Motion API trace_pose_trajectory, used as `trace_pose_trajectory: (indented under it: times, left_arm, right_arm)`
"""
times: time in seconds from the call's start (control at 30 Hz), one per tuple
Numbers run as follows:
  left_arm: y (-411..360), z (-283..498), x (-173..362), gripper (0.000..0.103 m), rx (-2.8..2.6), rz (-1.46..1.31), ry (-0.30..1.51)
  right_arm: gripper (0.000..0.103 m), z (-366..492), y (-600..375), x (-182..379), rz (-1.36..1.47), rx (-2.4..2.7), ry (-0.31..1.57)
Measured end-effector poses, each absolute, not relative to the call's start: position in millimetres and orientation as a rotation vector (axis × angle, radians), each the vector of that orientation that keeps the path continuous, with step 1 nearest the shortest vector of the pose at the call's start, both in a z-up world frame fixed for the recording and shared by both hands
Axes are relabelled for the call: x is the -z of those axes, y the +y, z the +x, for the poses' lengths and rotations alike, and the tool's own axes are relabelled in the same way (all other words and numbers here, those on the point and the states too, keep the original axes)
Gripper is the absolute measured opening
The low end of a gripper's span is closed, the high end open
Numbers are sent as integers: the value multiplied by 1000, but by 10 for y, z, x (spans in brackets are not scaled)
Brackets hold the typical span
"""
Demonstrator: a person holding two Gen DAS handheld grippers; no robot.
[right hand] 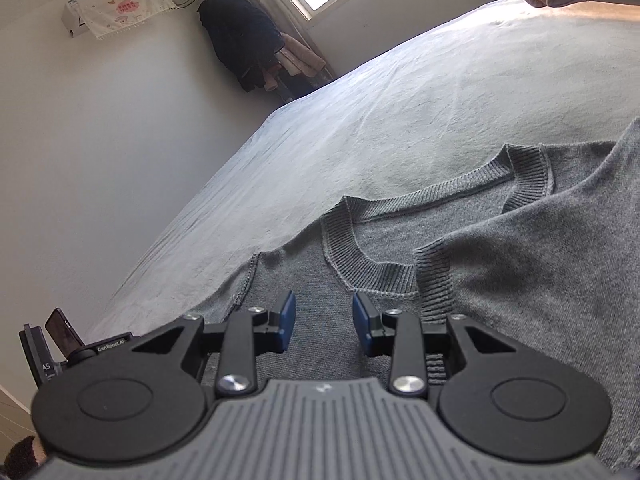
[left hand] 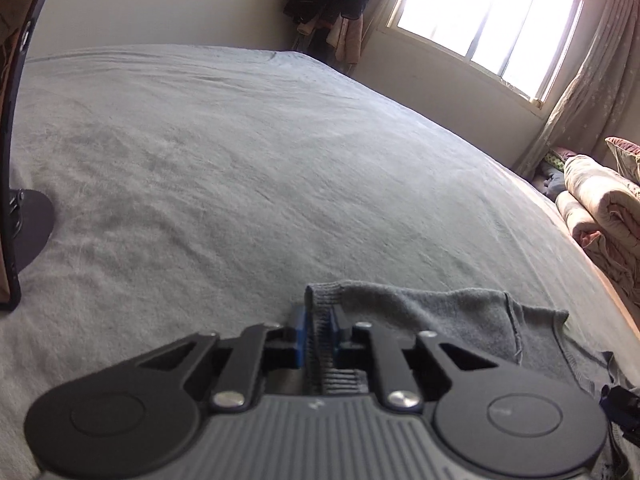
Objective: Fold clothes
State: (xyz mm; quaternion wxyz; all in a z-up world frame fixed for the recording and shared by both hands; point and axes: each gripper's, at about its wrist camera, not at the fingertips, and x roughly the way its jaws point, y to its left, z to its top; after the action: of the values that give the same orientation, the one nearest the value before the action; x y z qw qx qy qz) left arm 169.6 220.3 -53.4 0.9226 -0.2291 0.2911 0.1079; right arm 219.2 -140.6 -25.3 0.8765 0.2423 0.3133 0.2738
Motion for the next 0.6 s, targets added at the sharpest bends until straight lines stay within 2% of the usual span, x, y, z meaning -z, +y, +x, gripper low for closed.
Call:
trace_pose_trajectory:
  times: [0.33, 0.6]
  left_arm:
    - [1839, 1687, 31, 3, -64, -478, 574]
    - [1405, 1853, -112, 3, 69, -541, 606]
  right_arm:
    - [36, 2190, -1430, 236, 547, -611, 665]
    - [36, 2177, -1445, 206, 586, -642, 680]
